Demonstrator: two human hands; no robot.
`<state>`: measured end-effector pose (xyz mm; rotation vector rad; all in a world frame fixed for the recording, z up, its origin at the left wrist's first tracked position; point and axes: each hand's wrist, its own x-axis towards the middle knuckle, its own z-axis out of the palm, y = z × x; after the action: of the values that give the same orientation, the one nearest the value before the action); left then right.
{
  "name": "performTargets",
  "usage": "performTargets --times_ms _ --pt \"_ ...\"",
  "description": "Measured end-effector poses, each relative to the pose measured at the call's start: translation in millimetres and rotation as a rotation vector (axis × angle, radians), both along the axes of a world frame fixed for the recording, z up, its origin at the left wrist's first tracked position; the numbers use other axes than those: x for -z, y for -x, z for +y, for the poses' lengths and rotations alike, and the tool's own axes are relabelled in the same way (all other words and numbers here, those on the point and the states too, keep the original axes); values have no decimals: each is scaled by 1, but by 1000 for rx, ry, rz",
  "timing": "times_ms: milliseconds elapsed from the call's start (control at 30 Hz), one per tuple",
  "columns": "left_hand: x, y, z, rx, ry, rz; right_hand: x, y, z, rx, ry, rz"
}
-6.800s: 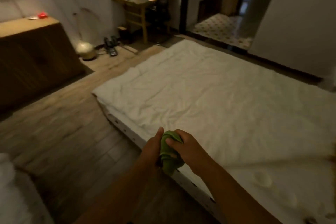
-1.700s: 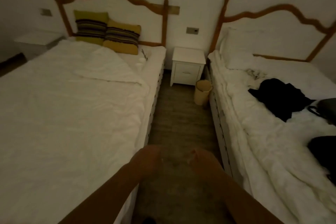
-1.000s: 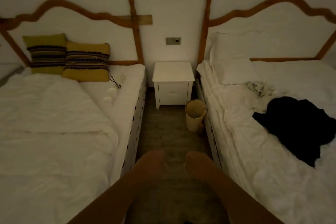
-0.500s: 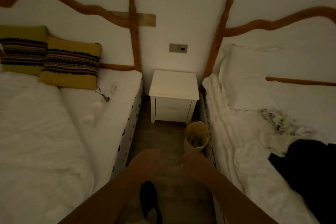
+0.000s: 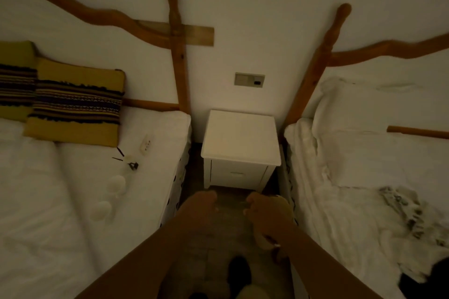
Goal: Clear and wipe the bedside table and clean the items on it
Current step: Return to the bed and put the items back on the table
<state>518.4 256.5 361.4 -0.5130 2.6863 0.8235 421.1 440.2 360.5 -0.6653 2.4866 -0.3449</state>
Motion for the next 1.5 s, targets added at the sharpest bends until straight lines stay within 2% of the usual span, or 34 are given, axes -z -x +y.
performTargets --times_ms 133,300,400,533,733,1100,1233,1367,1433,1500 --pt "13 48 -42 -66 -29 16 5 69 -54 -65 67 -160" --pt "23 93 -92 -289 -21 -16 14 149 -126 -234 70 -136" --pt "22 106 -113 -441 -45 -40 11 185 -170 -413 52 -128" --pt "15 110 -137 -603 -38 -68 18 206 -230 -547 75 -202" --pt "26 68 -167 -951 -55 -86 46 180 -318 -818 27 -231" --pt "91 -19 -219 -1325 -137 -95 87 89 -442 -1122 -37 -303" --pt "131 -51 -242 -1423 -139 -110 125 55 -478 -1164 -54 -235" --pt "183 -71 -271 -1554 -237 -84 179 29 -509 -1225 -50 -152" --pt "213 -79 -285 -1599 -218 -77 210 17 -523 -1264 -20 -100" --pt "234 -84 -294 -1593 -111 -109 232 7 -535 -1321 23 -10"
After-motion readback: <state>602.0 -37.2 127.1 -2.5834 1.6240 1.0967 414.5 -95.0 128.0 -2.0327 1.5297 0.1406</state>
